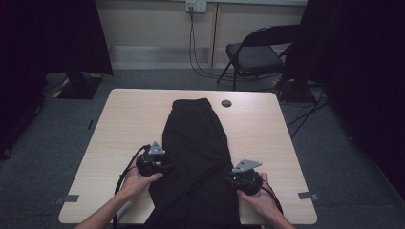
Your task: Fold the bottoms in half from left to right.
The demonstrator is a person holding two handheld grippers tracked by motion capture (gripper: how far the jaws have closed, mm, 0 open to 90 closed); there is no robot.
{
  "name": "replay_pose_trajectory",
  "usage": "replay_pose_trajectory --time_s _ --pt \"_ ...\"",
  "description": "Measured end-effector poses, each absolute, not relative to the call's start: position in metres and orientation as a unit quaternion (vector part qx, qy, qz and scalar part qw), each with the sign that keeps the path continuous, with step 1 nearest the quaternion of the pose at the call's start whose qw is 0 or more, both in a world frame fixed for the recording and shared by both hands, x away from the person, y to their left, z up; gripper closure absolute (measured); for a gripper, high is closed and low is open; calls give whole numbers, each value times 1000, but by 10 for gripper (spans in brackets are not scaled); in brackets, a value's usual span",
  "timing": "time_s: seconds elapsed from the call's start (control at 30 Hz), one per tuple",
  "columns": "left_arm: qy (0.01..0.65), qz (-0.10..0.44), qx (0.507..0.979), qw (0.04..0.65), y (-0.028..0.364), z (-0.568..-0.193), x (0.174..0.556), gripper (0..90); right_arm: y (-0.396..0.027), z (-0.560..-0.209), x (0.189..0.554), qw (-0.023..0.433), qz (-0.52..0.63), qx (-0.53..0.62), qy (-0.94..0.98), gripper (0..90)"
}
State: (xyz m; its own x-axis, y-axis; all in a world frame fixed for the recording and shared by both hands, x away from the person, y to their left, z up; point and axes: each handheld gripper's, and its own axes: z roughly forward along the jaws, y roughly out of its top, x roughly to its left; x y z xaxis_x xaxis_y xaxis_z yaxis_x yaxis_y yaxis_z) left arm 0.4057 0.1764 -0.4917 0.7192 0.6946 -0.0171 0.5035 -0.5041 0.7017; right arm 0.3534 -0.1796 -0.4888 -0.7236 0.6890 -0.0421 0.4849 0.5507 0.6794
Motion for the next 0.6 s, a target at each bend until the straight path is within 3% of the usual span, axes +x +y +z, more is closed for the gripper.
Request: replay_pose_trajectory --time_s 0.1,0.5,0.53,0.6 --pt "351 141 855 355 176 -492 409 493 -187 -489 361 176 325 343 863 715" --pt "359 151 847 363 173 -495 421 458 -199 -490 384 198 317 374 849 709" --pt "360 152 846 363 173 -495 422 458 -195 -485 380 208 311 375 848 634" --pt "370 154 840 366 175 -496 427 453 -190 -474 372 197 344 373 839 579"
